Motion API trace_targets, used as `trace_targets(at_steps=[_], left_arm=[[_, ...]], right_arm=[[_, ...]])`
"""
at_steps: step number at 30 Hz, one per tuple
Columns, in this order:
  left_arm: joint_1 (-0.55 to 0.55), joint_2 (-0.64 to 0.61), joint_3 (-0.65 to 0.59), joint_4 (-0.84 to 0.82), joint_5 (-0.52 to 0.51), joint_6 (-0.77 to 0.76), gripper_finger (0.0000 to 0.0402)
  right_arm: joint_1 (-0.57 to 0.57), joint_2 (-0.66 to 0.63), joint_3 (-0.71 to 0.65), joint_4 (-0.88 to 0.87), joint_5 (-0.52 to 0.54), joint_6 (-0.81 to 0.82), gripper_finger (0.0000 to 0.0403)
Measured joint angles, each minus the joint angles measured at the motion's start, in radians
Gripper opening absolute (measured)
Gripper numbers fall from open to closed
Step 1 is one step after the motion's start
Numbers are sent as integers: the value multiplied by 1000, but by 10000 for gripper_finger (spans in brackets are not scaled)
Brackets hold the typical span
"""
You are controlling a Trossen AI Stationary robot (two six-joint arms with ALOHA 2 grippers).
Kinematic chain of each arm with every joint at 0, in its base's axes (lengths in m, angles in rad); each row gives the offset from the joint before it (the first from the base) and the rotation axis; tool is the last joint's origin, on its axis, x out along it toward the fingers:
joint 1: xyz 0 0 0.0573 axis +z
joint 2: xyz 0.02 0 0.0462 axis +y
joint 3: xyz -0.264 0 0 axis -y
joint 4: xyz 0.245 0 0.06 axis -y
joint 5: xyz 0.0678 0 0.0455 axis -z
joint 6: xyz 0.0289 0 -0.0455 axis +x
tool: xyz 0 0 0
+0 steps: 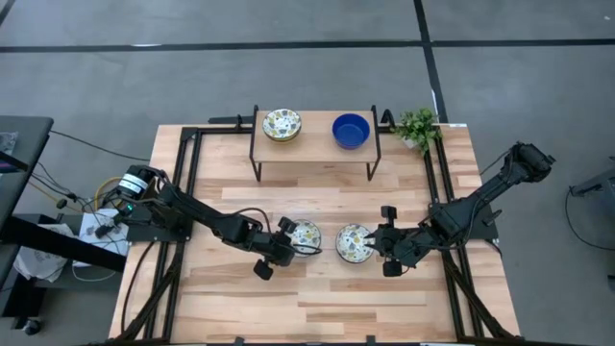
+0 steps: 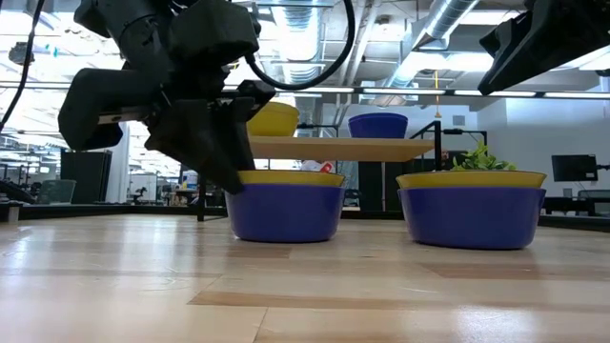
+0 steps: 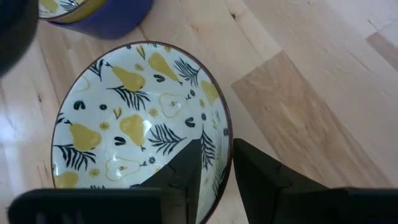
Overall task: Pick & Place Mini bowls
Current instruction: Stack the white patterned bowl on top of the white patterned bowl on the shelf
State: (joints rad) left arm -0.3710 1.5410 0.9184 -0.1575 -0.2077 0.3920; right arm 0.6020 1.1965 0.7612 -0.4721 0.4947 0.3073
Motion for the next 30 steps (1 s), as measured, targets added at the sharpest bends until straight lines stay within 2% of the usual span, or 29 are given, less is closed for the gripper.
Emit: trace_targets(at_steps=[3, 11, 16, 22, 30], left_arm=[[0, 0, 0, -1, 1, 0, 80], [0, -1, 0, -9, 0, -6, 13], [0, -1, 0, -9, 0, -5, 24], [0, -1, 0, -7, 0, -5, 13], [0, -1, 0, -7, 0, -4, 29]], right_arm=[[0, 0, 0, 0, 0, 0, 79], [0, 0, 0, 0, 0, 0, 79], [0, 0, 0, 0, 0, 0, 79], [0, 0, 0, 0, 0, 0, 79], [0, 0, 0, 0, 0, 0, 79]])
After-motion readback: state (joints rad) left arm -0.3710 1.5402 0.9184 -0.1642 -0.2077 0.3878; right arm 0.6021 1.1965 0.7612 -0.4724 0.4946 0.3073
